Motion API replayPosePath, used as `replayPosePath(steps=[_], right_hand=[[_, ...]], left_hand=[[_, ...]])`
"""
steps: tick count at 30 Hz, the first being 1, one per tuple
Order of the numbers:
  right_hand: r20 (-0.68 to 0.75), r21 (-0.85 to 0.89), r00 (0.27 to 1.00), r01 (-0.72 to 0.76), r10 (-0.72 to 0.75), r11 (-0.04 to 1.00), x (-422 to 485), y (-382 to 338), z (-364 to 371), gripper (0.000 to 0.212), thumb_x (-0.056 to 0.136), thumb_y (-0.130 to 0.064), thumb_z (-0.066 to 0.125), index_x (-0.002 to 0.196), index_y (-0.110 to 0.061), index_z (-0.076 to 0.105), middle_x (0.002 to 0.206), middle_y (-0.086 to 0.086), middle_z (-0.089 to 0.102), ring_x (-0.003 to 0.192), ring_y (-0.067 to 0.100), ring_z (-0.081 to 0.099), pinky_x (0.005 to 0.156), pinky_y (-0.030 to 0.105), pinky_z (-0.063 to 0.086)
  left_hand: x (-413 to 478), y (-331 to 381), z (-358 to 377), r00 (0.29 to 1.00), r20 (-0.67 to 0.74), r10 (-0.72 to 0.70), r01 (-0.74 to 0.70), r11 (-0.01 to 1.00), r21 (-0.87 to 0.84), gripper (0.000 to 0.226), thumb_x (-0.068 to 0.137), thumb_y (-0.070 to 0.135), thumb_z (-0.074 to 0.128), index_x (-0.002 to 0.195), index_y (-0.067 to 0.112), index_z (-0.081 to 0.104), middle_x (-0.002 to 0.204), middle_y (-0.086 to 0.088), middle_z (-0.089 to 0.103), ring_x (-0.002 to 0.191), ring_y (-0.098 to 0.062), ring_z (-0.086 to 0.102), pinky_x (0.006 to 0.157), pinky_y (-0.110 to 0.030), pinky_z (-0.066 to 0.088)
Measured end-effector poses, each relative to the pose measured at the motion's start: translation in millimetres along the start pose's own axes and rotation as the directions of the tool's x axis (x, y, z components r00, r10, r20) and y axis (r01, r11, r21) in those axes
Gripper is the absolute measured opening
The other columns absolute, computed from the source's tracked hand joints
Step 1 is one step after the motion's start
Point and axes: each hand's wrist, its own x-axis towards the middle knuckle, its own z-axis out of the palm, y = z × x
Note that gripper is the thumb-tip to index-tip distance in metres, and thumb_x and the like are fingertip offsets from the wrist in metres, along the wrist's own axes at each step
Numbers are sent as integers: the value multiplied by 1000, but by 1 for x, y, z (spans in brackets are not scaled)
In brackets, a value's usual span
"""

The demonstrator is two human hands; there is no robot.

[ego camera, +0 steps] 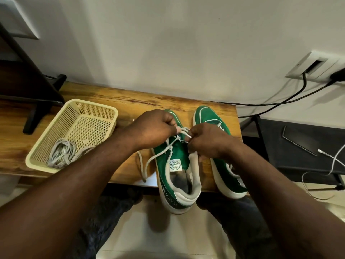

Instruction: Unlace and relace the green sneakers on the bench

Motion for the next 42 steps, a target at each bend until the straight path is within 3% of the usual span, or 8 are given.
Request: replayPosePath(steps=[5,9,11,17,21,30,35,42], right_hand=[[119,447,986,-155,113,881,9,17,-3,23,99,8,50,105,-5,67,91,17,69,64,24,69,54,32,60],[167,578,975,-217,147,787,16,24,0,26,106,2,40,112,-4,65,90,17,67,70,24,70,66,39,65],[176,593,974,-220,141,775,18,26,2,26,103,7,44,112,-5,66,93,16,67,72,23,71,73,43,66],[170,607,980,-189,106,772,17,27,4,36,94,18,52,118,-6,67,104,14,63,70,20,72,70,42,66],[97,540,995,-47,-7,840,13,26,5,44,90,20,53,113,-12,73,108,14,62,70,21,73,63,35,62],[-60,409,998,57,-35,911,18,23,12,21,85,0,77,97,-16,79,88,6,79,71,24,76,75,44,66],[-70,453,998,36,-5,891,23,26,14,20,87,5,70,97,-11,78,79,5,75,63,15,71,61,31,60],[10,567,999,-48,51,823,27,31,15,30,90,9,54,100,-9,76,90,10,71,82,20,69,65,34,60]], left_hand=[[0,-6,10,1000,18,3,-8,966,260,12,92,43,76,89,32,75,89,14,68,82,-5,60,65,-27,41],[2,-8,15,1000,5,-13,11,967,254,8,92,39,76,98,35,80,93,17,72,89,-7,65,76,-28,49],[3,-9,19,999,-21,-26,30,967,253,8,90,39,77,95,34,81,93,15,75,88,-8,67,81,-32,54],[6,-11,24,996,-44,-84,92,961,259,12,82,42,85,84,31,80,82,12,75,80,-10,69,76,-35,59],[7,-12,28,996,-57,-66,81,949,304,12,85,41,79,87,29,78,84,8,74,80,-13,69,77,-38,61],[8,-16,41,991,-113,-74,100,964,248,10,97,31,69,100,26,77,94,5,72,85,-13,65,72,-29,48],[4,-16,50,983,-167,-71,115,957,268,13,96,32,67,95,24,77,86,3,72,80,-15,67,77,-39,60],[-3,-15,61,982,-187,-22,80,949,306,13,95,32,68,88,24,75,77,4,68,72,-15,65,66,-33,56]])
